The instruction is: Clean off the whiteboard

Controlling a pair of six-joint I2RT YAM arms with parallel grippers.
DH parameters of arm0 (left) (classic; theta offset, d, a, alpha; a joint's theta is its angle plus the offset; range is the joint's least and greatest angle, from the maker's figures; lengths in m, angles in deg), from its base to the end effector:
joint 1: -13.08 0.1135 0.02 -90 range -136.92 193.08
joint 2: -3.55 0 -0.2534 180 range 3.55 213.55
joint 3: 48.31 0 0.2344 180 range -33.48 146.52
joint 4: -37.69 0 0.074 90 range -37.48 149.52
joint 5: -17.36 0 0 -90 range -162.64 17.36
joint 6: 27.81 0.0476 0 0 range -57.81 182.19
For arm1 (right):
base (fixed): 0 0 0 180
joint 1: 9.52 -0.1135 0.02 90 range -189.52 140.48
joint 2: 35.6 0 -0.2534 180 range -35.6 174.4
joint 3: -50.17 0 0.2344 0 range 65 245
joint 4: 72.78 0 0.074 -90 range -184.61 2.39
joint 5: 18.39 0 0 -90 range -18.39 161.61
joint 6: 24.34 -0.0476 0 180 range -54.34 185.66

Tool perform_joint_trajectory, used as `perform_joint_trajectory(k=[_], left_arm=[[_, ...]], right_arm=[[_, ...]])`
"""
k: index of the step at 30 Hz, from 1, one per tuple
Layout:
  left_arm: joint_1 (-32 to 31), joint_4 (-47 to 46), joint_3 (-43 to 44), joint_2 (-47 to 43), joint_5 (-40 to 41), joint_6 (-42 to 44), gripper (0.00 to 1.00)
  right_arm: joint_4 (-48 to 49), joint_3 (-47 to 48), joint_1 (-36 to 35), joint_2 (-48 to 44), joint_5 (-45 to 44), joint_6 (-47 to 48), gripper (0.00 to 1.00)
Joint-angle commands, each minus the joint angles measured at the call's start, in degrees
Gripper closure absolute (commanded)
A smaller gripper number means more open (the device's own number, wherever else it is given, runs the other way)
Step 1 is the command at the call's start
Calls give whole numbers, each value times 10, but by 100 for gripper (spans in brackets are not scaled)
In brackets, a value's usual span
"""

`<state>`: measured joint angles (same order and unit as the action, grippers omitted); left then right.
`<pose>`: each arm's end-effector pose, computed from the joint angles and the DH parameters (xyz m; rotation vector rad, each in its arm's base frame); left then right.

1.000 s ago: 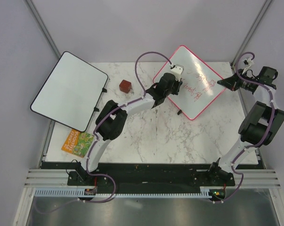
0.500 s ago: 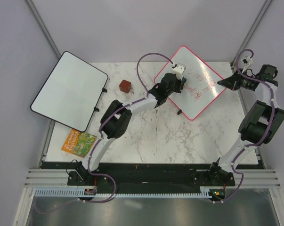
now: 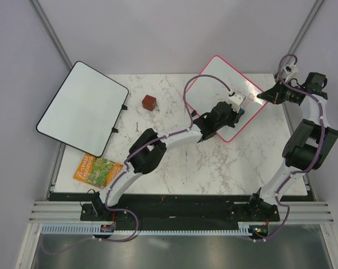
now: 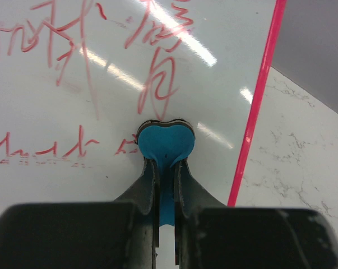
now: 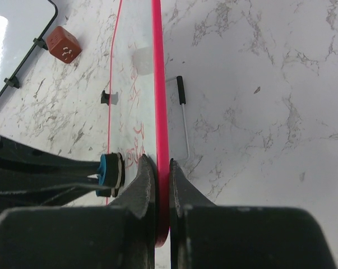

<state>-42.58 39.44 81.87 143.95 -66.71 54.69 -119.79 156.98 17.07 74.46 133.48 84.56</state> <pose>0.3226 -0.4634 0.2083 0.6771 1.7035 -0.6963 0.3788 -0.1427 0.2641 -0.2965 2.0138 0.8216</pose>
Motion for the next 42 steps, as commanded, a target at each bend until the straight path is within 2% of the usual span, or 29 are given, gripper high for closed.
perform_joint_trajectory(k=[1, 7, 15, 20, 23, 29, 36, 42], left_arm=[[-24, 65, 38, 26, 34, -1, 98], [32, 122, 71, 28, 98, -43, 98], [113, 121, 58, 26, 73, -87, 98], [138, 111, 65, 26, 66, -89, 98], [145, 109, 98, 44, 37, -77, 98], [127, 105, 124, 63, -93, -56, 98], [50, 88, 74, 40, -125, 1, 98], [-5, 100, 59, 33, -183, 33, 98]], right_arm=[[-56, -45, -70, 23, -99, 96, 100], [-53, -46, -73, 19, -101, 97, 100], [-65, -51, -76, 9, -108, 115, 100], [-103, -37, -77, 16, -121, 148, 100], [-138, -21, -76, 26, -123, 174, 100], [-222, 19, -77, 53, -123, 238, 100], [-232, 9, -77, 31, -117, 262, 100], [-228, 9, -77, 17, -117, 261, 100]])
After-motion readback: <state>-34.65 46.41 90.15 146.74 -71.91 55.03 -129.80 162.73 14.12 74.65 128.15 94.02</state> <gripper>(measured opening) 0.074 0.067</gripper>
